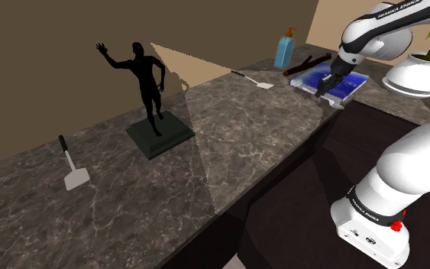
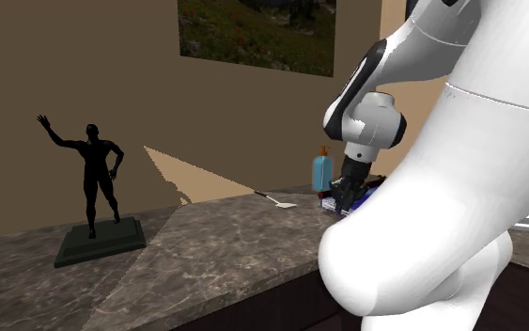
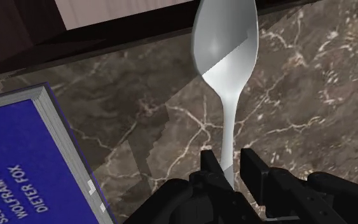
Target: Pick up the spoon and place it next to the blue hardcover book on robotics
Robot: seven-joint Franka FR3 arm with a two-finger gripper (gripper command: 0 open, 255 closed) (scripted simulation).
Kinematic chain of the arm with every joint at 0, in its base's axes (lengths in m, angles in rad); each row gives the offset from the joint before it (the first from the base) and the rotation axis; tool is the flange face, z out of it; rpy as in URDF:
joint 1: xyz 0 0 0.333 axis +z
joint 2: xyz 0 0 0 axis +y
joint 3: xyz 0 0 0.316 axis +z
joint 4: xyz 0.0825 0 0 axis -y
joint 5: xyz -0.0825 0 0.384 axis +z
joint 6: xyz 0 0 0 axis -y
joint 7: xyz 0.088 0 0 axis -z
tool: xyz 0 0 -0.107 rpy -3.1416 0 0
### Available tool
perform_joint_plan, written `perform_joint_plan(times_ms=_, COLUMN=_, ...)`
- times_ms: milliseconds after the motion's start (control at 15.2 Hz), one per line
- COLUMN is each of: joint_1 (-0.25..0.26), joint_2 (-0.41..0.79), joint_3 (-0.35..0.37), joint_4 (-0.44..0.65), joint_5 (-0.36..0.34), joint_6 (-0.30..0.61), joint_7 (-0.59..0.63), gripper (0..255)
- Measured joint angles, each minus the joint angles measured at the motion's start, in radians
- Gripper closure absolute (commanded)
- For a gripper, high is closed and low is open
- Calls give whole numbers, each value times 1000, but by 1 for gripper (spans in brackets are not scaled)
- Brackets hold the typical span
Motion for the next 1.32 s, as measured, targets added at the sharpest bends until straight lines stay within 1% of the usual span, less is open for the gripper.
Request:
perform_joint_plan(times_ms=528, joint_1=36, joint_2=80, joint_3=-46, joint_4=-47, joint_5=51, joint_6=120, joint_7=-59, gripper=255)
perform_joint_plan(times_ms=990, joint_1=40, joint_2=89, joint_3=-52, joint_4=-52, joint_5=58, joint_6=134, joint_7=-68, gripper=255)
perform_joint_plan(times_ms=1056, joint_1=40, joint_2=89, joint_3=-52, joint_4=-52, joint_5=58, joint_6=134, joint_7=-68, gripper=0)
perform_joint_plan(times_ms=1320, joint_1=40, joint_2=89, joint_3=-52, joint_4=-52, joint_5=58, joint_6=134, joint_7=-68, gripper=0)
